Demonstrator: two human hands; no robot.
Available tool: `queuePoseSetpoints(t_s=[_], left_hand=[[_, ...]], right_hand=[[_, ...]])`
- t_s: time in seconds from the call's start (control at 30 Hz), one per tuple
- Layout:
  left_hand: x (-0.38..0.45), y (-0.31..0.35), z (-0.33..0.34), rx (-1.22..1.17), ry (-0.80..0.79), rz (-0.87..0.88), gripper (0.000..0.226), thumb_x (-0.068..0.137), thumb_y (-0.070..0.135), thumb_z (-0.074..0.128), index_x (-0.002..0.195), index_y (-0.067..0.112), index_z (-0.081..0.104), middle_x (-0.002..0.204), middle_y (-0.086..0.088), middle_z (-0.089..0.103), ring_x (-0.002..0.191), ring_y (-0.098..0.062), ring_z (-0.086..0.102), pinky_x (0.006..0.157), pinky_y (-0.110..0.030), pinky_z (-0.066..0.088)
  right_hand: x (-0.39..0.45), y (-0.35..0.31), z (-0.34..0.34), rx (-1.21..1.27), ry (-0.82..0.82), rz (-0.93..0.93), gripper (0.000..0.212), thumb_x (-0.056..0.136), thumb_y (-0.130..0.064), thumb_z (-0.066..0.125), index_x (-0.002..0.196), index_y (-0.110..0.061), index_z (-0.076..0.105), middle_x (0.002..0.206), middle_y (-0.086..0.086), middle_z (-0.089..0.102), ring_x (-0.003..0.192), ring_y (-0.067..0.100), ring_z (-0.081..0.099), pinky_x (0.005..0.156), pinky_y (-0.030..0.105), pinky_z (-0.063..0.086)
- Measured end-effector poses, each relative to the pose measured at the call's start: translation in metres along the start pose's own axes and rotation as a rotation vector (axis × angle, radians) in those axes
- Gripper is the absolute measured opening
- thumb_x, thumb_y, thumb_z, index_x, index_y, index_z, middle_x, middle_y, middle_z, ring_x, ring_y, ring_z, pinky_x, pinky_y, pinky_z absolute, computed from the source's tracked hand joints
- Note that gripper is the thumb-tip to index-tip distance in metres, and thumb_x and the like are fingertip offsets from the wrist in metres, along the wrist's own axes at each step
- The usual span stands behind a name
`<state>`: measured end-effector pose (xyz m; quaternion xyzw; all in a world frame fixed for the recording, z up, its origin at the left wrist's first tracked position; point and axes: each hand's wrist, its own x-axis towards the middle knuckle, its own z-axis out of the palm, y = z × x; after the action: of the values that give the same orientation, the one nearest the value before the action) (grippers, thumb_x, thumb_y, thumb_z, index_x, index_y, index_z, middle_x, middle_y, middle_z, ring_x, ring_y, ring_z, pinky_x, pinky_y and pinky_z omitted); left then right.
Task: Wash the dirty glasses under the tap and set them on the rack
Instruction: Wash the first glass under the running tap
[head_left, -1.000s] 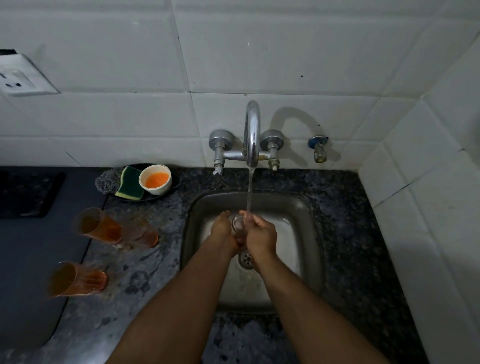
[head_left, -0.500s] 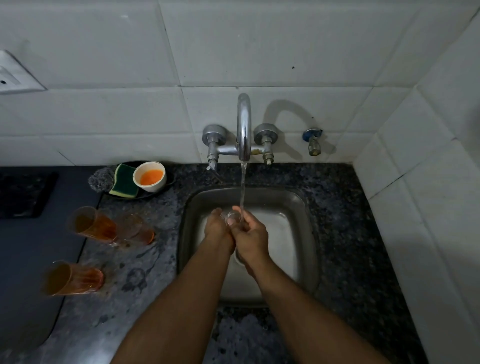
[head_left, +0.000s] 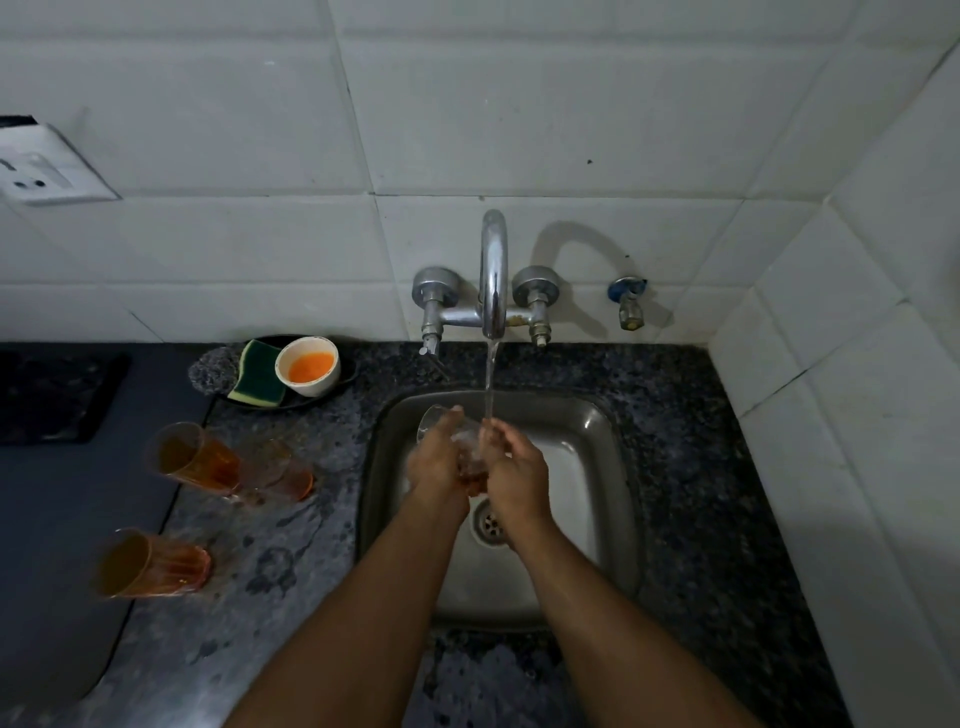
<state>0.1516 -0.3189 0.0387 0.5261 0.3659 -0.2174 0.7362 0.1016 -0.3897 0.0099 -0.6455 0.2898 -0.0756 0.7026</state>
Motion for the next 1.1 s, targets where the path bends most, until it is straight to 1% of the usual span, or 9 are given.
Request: queuePoseSetpoints(t_s=[0.1, 0.2, 0.3, 0.4, 0.5, 0.63, 0.73, 0.87, 1.1], left_hand=[[0.006, 0.003, -0.006, -0.077, -0.113, -0.018, 0.021, 0.092, 0.028, 0.073, 0.076, 0.014, 0.068, 0.065, -0.004, 0.063, 0.058, -0.017, 0.058, 0.055, -0.03, 0.045], [0.004, 0.001, 0.0, -0.186, -0.136, -0.001, 0.008, 0.089, 0.014, 0.075, 0.086, 0.009, 0.07, 0.078, -0.009, 0.066, 0.063, -0.018, 0.063, 0.06, -0.03, 0.054], [0.004, -0.001, 0.005, -0.207, -0.105, 0.034, 0.015, 0.085, 0.005, 0.078, 0.098, 0.004, 0.072, 0.088, -0.013, 0.07, 0.07, -0.02, 0.067, 0.067, -0.03, 0.056], [0.009, -0.003, 0.001, -0.23, -0.171, 0.015, 0.029, 0.084, 0.013, 0.079, 0.11, 0.006, 0.068, 0.103, -0.019, 0.066, 0.076, -0.023, 0.067, 0.072, -0.033, 0.057], [0.009, -0.008, 0.001, -0.248, -0.182, -0.013, 0.034, 0.081, 0.016, 0.08, 0.112, 0.005, 0.071, 0.104, -0.02, 0.07, 0.08, -0.026, 0.07, 0.075, -0.035, 0.059], [0.013, -0.013, 0.001, -0.22, -0.096, 0.005, 0.009, 0.084, 0.009, 0.079, 0.09, 0.006, 0.073, 0.084, -0.014, 0.072, 0.062, -0.02, 0.068, 0.056, -0.027, 0.057], [0.019, -0.007, -0.002, -0.241, -0.147, -0.062, 0.015, 0.081, 0.018, 0.08, 0.086, 0.01, 0.068, 0.079, -0.01, 0.066, 0.062, -0.021, 0.065, 0.058, -0.03, 0.057], [0.021, -0.003, 0.006, -0.21, -0.084, -0.121, 0.017, 0.08, 0.015, 0.084, 0.087, 0.006, 0.071, 0.069, -0.01, 0.069, 0.053, -0.022, 0.069, 0.05, -0.03, 0.056], [0.025, -0.014, 0.002, -0.291, -0.111, -0.072, 0.02, 0.077, 0.021, 0.084, 0.085, 0.011, 0.069, 0.081, -0.009, 0.067, 0.062, -0.02, 0.067, 0.059, -0.03, 0.057]], right_hand=[[0.003, 0.0, -0.009, -0.299, -0.113, -0.223, 0.033, 0.11, -0.037, 0.049, 0.137, -0.021, 0.06, 0.128, -0.002, 0.057, 0.106, 0.013, 0.065, 0.081, 0.019, 0.057], [-0.002, 0.003, -0.009, -0.49, -0.058, -0.301, 0.029, 0.113, -0.036, 0.038, 0.129, -0.023, 0.057, 0.102, -0.01, 0.066, 0.091, 0.007, 0.066, 0.069, 0.007, 0.045], [0.001, 0.005, -0.005, -0.452, 0.061, -0.212, 0.031, 0.113, -0.04, 0.033, 0.125, -0.023, 0.055, 0.08, -0.007, 0.069, 0.069, 0.003, 0.065, 0.056, 0.016, 0.044], [0.004, 0.001, -0.008, -0.399, 0.004, -0.237, 0.027, 0.111, -0.042, 0.039, 0.117, -0.024, 0.057, 0.074, -0.007, 0.067, 0.061, 0.0, 0.063, 0.054, 0.014, 0.042], [0.016, 0.003, -0.005, -0.36, 0.055, -0.159, 0.03, 0.111, -0.041, 0.042, 0.105, -0.02, 0.063, 0.081, -0.005, 0.07, 0.073, 0.006, 0.067, 0.062, 0.021, 0.05], [0.027, 0.0, 0.004, -0.278, 0.035, 0.108, 0.055, 0.099, -0.065, 0.041, 0.097, -0.02, 0.072, 0.091, 0.0, 0.076, 0.087, 0.018, 0.073, 0.081, 0.042, 0.062], [0.016, -0.01, -0.01, -0.523, -0.088, -0.137, 0.048, 0.101, -0.065, 0.049, 0.104, -0.02, 0.063, 0.09, -0.006, 0.071, 0.082, 0.005, 0.068, 0.066, 0.02, 0.053], [0.009, 0.002, -0.022, -0.634, -0.087, -0.367, 0.066, 0.091, -0.084, 0.039, 0.108, -0.023, 0.057, 0.089, -0.007, 0.071, 0.079, 0.005, 0.069, 0.067, 0.028, 0.058], [0.012, -0.016, -0.001, -0.197, -0.093, 0.199, 0.046, 0.096, -0.064, 0.06, 0.093, -0.023, 0.08, 0.088, -0.001, 0.079, 0.084, 0.015, 0.076, 0.067, 0.026, 0.057]])
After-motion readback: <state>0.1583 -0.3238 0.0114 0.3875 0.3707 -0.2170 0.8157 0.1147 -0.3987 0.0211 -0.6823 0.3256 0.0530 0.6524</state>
